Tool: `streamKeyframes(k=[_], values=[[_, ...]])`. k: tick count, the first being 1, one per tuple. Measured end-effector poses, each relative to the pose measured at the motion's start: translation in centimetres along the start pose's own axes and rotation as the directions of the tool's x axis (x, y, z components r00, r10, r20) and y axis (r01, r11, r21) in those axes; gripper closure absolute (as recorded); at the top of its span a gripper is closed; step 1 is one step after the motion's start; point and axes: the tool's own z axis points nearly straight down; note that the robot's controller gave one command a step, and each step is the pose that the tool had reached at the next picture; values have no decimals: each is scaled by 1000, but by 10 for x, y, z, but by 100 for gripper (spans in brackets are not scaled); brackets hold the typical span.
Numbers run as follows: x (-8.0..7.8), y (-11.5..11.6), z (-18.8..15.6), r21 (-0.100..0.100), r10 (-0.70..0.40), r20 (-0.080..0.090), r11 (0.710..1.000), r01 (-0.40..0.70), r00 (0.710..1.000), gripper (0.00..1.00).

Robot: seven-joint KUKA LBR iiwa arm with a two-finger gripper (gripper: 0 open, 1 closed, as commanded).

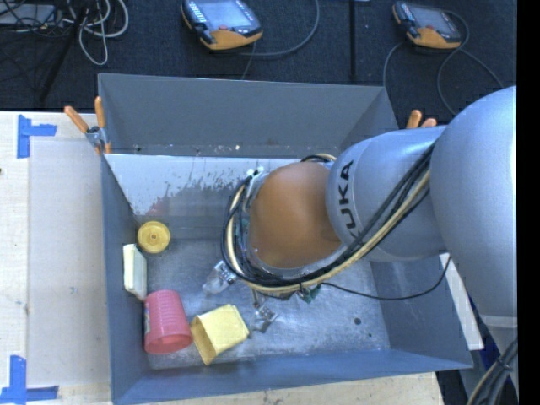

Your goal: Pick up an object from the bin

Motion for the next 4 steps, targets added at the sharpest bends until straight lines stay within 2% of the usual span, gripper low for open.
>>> streamKeyframes(k=[1, 2, 3, 4], values=[[16, -4, 1, 1, -73, 8, 997, 73, 997, 0], [-42, 27, 0, 8, -442, -4, 897, 442, 897, 100], [-42, 27, 0, 8, -440, -4, 898, 440, 898, 100], [-48, 36, -93, -3, -457, -2, 889, 457, 889, 0]])
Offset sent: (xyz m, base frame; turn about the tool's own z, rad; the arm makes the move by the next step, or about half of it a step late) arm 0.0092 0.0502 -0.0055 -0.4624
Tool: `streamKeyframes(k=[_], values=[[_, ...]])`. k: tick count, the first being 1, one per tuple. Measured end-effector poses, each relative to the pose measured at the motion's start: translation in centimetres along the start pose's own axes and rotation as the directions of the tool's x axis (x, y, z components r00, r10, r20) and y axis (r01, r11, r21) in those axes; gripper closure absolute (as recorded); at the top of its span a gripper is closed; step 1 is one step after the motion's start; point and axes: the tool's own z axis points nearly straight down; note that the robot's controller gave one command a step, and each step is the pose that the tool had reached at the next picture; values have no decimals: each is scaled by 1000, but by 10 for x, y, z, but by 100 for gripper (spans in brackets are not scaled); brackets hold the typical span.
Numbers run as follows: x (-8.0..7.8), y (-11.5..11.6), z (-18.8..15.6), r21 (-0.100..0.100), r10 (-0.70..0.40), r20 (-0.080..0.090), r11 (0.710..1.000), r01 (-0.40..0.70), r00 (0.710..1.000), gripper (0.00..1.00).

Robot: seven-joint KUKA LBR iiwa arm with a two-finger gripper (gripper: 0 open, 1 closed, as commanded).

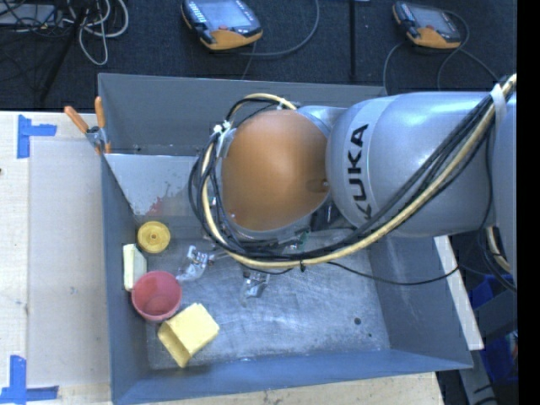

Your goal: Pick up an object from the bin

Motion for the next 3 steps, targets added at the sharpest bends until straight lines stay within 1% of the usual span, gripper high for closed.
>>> streamKeyframes(k=[1, 2, 3], values=[[-5, -1, -60, 1, -8, 1, 1000, 8, 1000, 0], [-15, 11, -56, 16, -31, 11, 999, 30, 999, 0], [-22, 15, 2, 7, -110, 4, 994, 110, 994, 0]])
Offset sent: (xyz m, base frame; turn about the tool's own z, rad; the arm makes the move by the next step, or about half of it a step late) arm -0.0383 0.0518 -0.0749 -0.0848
